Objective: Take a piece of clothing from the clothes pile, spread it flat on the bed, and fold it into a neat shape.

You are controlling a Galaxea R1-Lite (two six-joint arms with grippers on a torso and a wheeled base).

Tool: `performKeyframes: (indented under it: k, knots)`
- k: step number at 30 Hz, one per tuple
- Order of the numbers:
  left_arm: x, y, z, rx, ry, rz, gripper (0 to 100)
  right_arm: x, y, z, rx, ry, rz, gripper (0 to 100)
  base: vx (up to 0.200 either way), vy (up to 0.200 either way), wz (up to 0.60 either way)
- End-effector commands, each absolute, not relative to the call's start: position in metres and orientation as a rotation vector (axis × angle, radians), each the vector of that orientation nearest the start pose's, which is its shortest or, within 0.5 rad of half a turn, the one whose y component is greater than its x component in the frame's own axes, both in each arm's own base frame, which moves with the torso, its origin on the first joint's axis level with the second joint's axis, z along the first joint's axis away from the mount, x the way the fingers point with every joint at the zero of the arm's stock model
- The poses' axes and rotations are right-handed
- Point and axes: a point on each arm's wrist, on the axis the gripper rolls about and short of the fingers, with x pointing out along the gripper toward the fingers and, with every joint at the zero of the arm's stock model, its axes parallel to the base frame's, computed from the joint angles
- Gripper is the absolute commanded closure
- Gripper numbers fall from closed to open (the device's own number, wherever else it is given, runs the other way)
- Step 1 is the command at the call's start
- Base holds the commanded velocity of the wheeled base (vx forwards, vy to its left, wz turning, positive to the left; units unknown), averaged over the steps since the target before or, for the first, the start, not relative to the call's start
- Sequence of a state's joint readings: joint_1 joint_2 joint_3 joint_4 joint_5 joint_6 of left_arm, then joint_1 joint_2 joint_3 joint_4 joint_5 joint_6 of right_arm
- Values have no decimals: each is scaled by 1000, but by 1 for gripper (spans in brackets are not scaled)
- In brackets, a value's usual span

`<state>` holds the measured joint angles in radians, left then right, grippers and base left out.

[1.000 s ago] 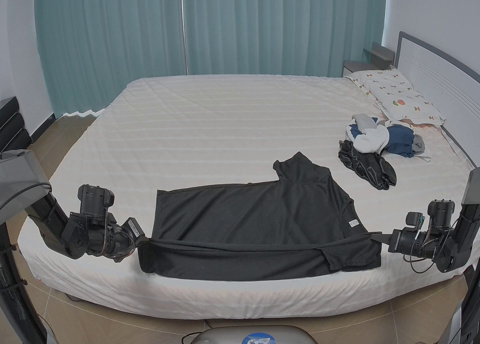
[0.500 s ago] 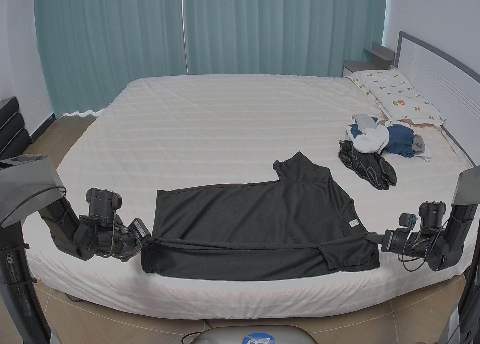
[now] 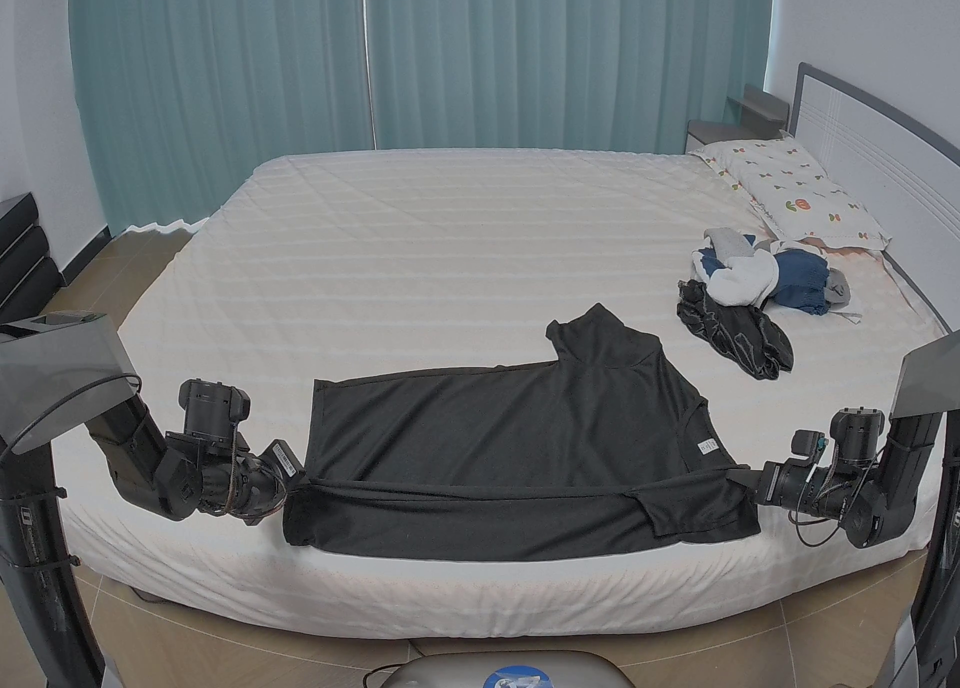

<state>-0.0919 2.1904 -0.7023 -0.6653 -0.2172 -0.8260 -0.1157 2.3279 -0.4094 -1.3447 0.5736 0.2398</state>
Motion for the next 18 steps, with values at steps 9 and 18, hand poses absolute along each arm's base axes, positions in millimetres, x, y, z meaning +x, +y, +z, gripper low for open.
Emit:
performKeyframes:
  k: [9, 18]
  knots:
    - [334, -40, -3, -800, 894, 99, 0, 306, -17, -34, 476, 553, 332, 0, 0, 0, 0]
    - [330, -30, 8, -819, 861, 116, 0, 301, -36, -10, 558, 457, 218, 0, 0, 0, 0]
